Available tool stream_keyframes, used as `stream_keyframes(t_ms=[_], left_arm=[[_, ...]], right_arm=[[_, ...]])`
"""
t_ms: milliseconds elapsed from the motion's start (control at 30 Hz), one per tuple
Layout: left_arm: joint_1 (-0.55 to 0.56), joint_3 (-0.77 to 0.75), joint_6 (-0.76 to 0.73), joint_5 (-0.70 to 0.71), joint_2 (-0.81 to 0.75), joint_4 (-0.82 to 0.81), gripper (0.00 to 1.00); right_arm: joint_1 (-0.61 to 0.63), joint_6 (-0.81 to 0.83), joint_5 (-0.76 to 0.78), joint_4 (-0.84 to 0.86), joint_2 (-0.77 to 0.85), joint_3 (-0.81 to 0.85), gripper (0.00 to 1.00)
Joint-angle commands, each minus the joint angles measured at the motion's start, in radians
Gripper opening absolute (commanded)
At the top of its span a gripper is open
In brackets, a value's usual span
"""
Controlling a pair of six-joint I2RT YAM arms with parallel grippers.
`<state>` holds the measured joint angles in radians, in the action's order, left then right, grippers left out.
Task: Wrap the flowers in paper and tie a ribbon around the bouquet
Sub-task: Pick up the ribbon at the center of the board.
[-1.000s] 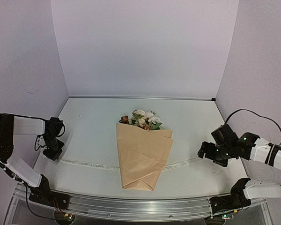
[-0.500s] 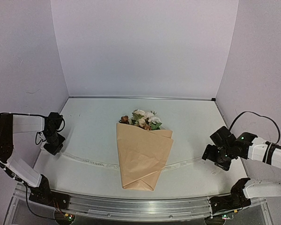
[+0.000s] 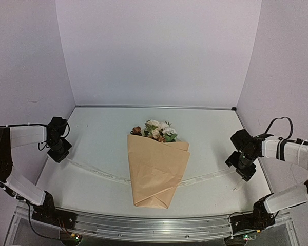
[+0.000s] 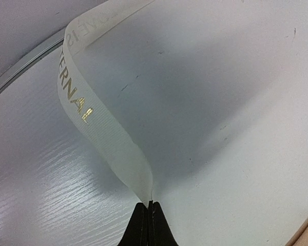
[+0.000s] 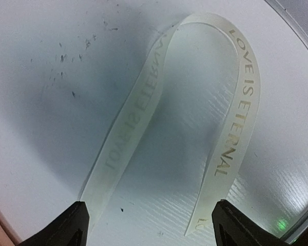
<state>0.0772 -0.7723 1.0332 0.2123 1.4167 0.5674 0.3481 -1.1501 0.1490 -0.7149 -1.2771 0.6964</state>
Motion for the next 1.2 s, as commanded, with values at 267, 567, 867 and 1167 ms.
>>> stream_keyframes(t_ms=[267, 567, 867, 1167], left_arm=[[-0.003, 0.012, -0.068, 0.016, -0.064, -0.076, 0.0], [-0.004, 0.022, -0.063, -0.004, -0.041, -0.111, 0.0], [-0.004, 0.017, -0.032, 0.0, 0.009, -0.131, 0.0], [-0.004, -0.011, -0.022, -0.019, 0.07, -0.177, 0.0]], right_arm=[[-0.199, 0.058, 0.016, 0.279, -0.125, -0.036, 0.76], [-0.301, 0.082, -0.032, 0.467, -0.23, -0.064, 0.58], [-0.367, 0.093, -0.101, 0.487, -0.306, 0.006, 0.0], [-0.418, 0.118, -0.122, 0.482, -0.351, 0.119, 0.0]])
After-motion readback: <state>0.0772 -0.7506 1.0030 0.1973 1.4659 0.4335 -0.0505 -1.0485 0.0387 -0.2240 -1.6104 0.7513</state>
